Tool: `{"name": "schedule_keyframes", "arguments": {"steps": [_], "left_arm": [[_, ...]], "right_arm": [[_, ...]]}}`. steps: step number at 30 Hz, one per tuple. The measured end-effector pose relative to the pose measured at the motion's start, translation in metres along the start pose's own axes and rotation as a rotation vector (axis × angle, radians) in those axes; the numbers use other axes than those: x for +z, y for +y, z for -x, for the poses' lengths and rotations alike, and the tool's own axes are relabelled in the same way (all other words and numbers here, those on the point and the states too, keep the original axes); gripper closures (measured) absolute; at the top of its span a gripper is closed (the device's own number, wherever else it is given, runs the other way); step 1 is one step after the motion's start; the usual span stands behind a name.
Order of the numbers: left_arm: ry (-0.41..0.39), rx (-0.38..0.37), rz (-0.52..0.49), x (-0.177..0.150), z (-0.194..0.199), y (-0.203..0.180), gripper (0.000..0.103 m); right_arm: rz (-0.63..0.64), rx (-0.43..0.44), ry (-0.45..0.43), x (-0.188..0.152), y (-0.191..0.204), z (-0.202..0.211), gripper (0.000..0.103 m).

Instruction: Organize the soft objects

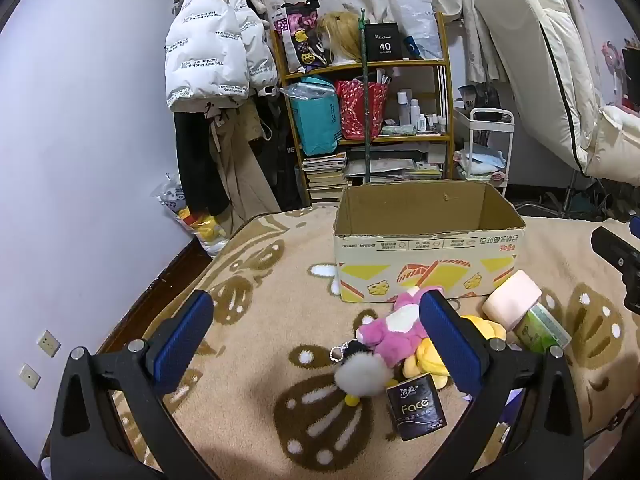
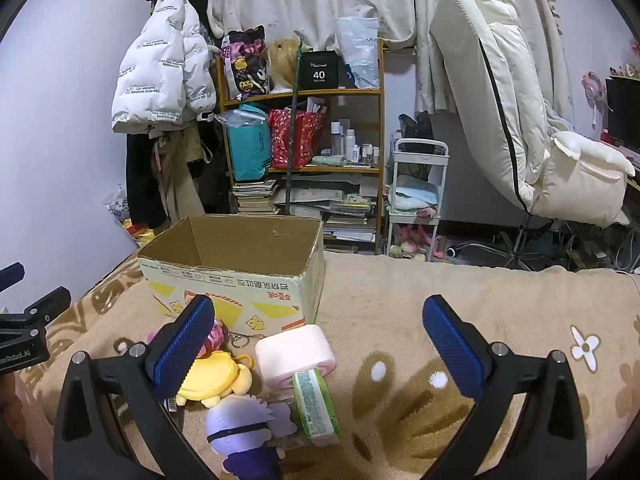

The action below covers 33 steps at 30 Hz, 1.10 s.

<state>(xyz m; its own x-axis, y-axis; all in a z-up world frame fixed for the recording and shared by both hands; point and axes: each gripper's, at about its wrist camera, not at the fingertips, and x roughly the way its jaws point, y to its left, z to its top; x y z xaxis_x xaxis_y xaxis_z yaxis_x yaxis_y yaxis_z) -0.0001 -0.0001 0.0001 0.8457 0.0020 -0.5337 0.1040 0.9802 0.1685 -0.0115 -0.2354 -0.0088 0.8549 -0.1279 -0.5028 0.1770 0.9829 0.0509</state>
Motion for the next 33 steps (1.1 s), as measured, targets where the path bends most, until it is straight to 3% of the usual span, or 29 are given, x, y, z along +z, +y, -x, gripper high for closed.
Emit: {"name": "schedule_keyframes", "arguments": {"steps": [33], "left_arm": [[-0.004,0.007,-0.008,0.0001,0.0,0.0001,0.001]], "right_arm": [[0.004,-0.001,-0.008,0.0008,-0.0003,0.001,0.0]]}}
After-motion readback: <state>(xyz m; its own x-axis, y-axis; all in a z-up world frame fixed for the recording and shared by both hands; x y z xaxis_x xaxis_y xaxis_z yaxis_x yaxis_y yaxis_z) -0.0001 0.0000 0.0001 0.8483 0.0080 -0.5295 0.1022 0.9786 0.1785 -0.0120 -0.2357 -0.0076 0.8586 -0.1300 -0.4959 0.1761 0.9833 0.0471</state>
